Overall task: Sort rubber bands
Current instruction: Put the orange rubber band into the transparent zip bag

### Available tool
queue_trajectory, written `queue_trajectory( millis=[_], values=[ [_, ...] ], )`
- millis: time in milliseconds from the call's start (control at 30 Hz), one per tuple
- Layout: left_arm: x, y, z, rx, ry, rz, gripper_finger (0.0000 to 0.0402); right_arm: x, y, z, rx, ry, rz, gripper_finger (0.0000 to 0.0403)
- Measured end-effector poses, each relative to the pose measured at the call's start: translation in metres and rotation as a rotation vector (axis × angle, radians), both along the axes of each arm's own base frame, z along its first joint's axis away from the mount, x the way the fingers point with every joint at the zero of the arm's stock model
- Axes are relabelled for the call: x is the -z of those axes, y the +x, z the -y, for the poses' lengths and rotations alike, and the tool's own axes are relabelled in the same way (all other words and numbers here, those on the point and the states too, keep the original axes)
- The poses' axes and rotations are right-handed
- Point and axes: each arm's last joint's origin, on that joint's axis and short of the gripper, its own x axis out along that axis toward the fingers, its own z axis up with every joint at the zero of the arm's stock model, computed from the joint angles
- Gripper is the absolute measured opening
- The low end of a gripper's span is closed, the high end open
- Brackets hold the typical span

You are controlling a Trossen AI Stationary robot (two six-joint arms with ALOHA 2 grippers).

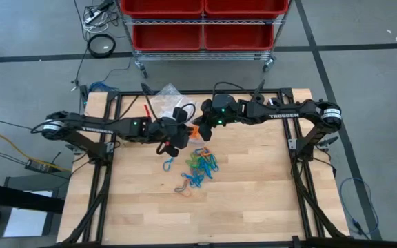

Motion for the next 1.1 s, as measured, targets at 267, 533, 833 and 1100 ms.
queue_trajectory(
  millis=[267,533,833,1100],
  values=[
    [-0.003,-0.001,0.000,-0.038,-0.010,0.033,0.0175,0.000,0.000,0.000,-0.001,0.000,0.000,0.0000],
    [-0.024,-0.008,0.004,0.024,-0.166,-0.017,0.0197,0.000,0.000,0.000,-0.001,-0.001,0.001,0.0000],
    [-0.050,-0.018,0.010,0.092,-0.347,-0.044,0.0193,0.000,0.000,0.000,-0.011,0.004,0.004,0.0000],
    [-0.006,-0.042,0.026,0.038,-0.529,-0.331,0.0192,0.000,-0.002,0.009,-0.006,0.004,-0.001,0.0000]
  ],
)
